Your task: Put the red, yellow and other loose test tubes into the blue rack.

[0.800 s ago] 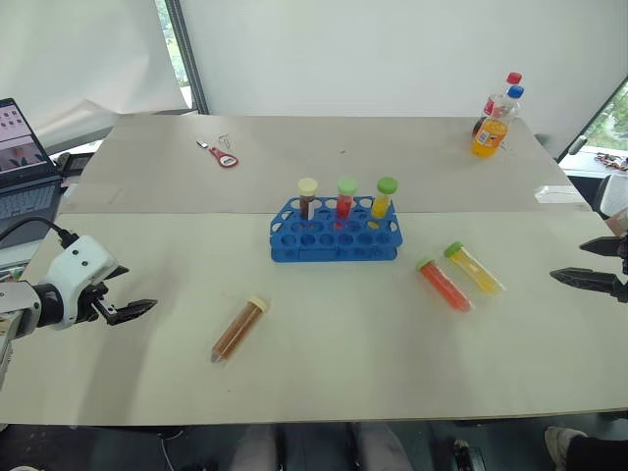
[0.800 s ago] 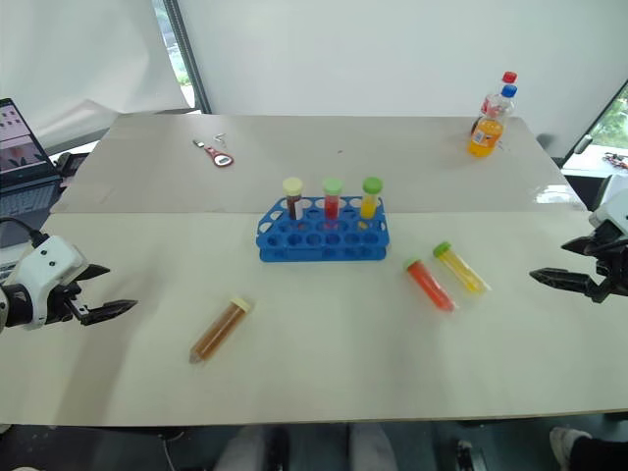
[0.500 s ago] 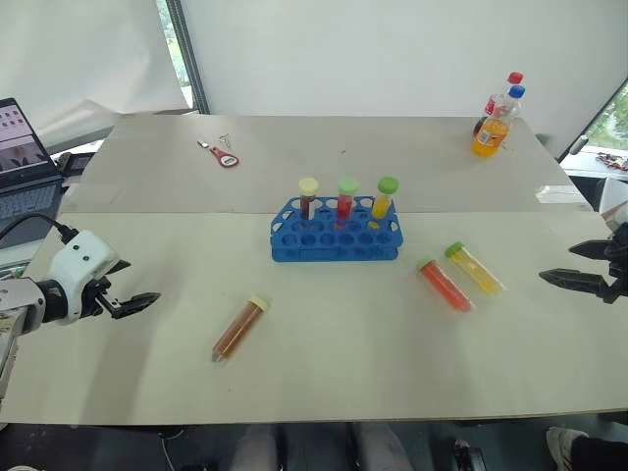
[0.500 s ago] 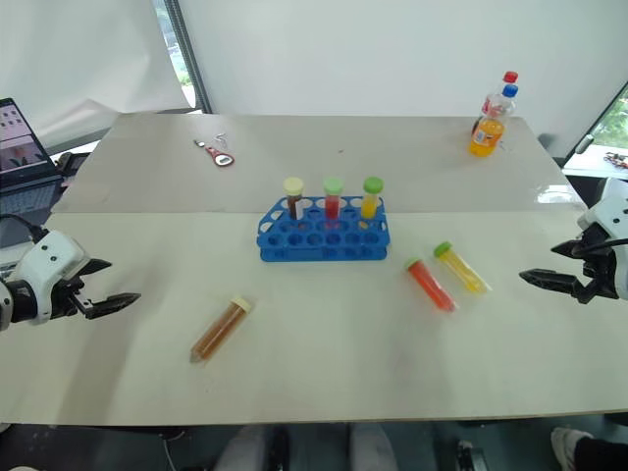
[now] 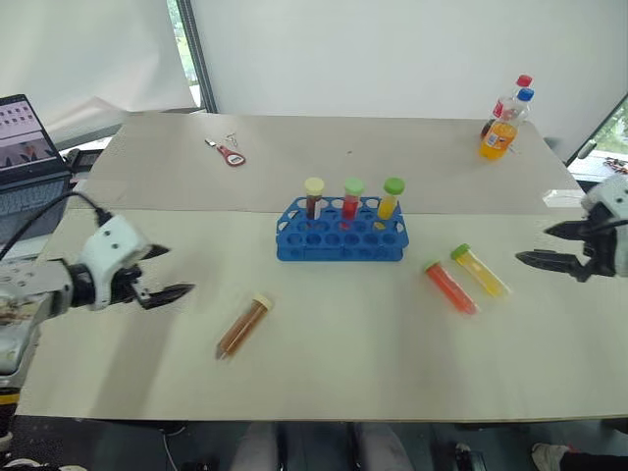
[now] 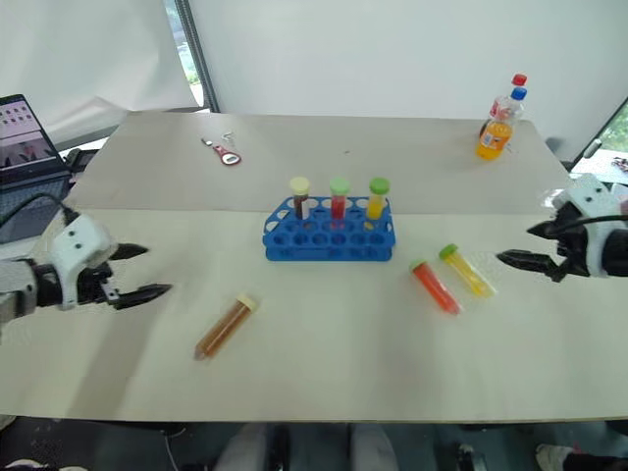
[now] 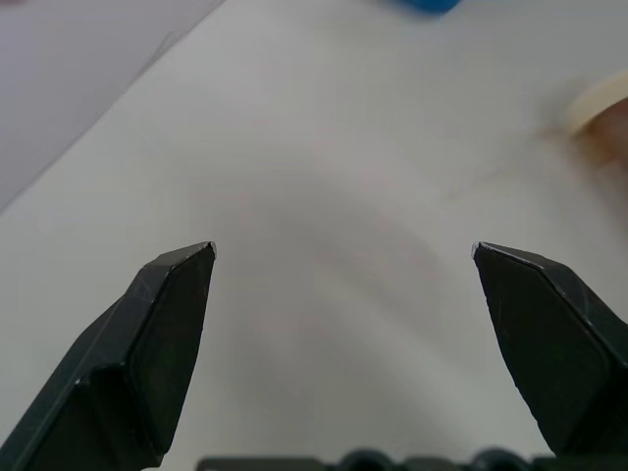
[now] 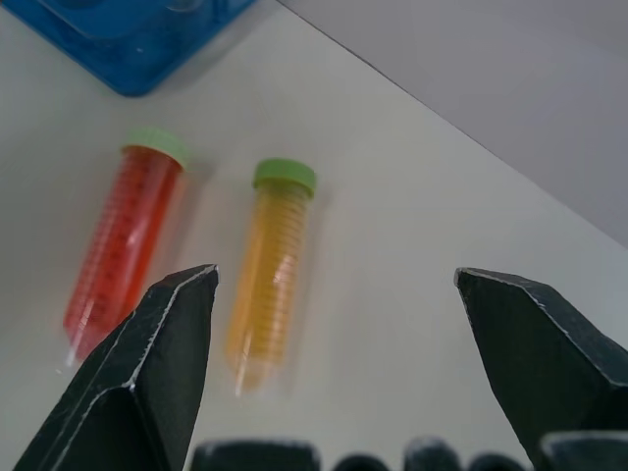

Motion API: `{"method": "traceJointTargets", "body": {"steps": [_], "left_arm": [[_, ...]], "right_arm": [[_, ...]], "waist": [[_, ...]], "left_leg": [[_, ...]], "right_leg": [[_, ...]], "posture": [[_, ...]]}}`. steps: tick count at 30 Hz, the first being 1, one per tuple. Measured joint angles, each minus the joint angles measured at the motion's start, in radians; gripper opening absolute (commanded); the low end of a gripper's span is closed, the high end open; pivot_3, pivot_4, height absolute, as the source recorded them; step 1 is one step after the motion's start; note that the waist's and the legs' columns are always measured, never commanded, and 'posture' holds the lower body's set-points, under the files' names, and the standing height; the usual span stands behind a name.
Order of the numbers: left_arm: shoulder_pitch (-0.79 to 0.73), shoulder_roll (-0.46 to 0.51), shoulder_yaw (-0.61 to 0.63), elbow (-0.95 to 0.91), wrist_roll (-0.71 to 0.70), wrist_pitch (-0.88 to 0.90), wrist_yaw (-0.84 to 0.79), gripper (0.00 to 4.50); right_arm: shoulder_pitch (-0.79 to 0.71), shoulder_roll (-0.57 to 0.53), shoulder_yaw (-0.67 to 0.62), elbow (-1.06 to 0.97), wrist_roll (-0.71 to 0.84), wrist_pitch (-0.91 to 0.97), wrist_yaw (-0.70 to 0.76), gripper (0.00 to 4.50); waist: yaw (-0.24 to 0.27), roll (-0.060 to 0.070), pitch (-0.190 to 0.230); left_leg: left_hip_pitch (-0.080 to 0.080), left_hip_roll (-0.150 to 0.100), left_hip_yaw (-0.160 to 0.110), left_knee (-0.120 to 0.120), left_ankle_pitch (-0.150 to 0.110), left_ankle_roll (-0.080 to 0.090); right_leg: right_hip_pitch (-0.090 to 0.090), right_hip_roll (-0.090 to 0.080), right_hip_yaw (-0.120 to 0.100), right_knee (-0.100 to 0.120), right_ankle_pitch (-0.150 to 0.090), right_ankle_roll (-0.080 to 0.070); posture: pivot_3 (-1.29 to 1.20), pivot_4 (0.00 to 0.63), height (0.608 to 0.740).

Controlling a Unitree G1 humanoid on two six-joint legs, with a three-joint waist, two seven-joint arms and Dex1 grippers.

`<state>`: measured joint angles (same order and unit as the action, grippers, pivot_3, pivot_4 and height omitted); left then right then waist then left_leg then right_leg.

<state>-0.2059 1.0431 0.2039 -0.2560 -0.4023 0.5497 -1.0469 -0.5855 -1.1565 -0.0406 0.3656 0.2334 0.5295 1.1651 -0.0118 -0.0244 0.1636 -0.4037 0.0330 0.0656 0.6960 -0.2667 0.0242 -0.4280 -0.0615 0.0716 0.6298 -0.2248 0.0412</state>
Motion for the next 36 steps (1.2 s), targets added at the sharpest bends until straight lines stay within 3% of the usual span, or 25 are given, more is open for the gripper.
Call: {"method": "traceJointTargets", "body": {"steps": [7,12,20,30,36], "left_arm": [[-0.125,-0.016,-0.093,-0.156,-0.104,0.054,-0.053,4.48],[-0.219,-0.059,-0.195,-0.225,-0.150,0.061,-0.113,4.48],[-0.257,-0.101,-0.252,-0.277,-0.172,0.061,-0.122,4.48],[-0.245,-0.132,-0.288,-0.296,-0.144,0.032,-0.101,4.50],[-0.222,-0.153,-0.291,-0.294,-0.125,0.005,-0.086,4.50]], "right_arm": [[-0.241,0.056,0.257,0.117,-0.148,0.137,0.105,4.29],[-0.414,0.197,0.408,0.343,-0.285,0.135,0.145,4.29],[-0.548,0.311,0.476,0.649,-0.429,-0.008,0.139,4.29],[-0.564,0.362,0.459,0.791,-0.487,-0.074,0.133,1.08],[-0.566,0.357,0.426,0.793,-0.485,-0.089,0.149,0.99]], "waist": [[-0.004,0.000,0.000],[-0.006,0.000,0.000],[-0.001,0.000,0.000],[-0.006,0.000,0.000],[-0.006,0.001,0.000]], "left_leg": [[-0.001,0.000,0.000,-0.001,0.000,0.000],[-0.002,-0.001,0.000,0.000,0.000,0.000],[-0.004,-0.001,-0.001,0.000,0.000,0.000],[-0.003,-0.001,-0.001,0.000,0.001,-0.001],[-0.003,-0.001,-0.001,0.000,0.001,-0.001]], "right_leg": [[-0.002,0.001,0.000,0.000,0.000,0.000],[-0.002,0.001,0.000,0.000,0.000,0.000],[-0.003,0.001,-0.001,-0.001,0.000,0.000],[-0.003,0.001,0.000,0.000,0.000,0.000],[-0.003,0.001,-0.001,0.000,0.000,0.000]], "posture": [[0.00,0.150,0.733],[0.00,0.150,0.733],[0.00,0.150,0.733],[0.00,0.150,0.733],[0.00,0.150,0.733]]}}
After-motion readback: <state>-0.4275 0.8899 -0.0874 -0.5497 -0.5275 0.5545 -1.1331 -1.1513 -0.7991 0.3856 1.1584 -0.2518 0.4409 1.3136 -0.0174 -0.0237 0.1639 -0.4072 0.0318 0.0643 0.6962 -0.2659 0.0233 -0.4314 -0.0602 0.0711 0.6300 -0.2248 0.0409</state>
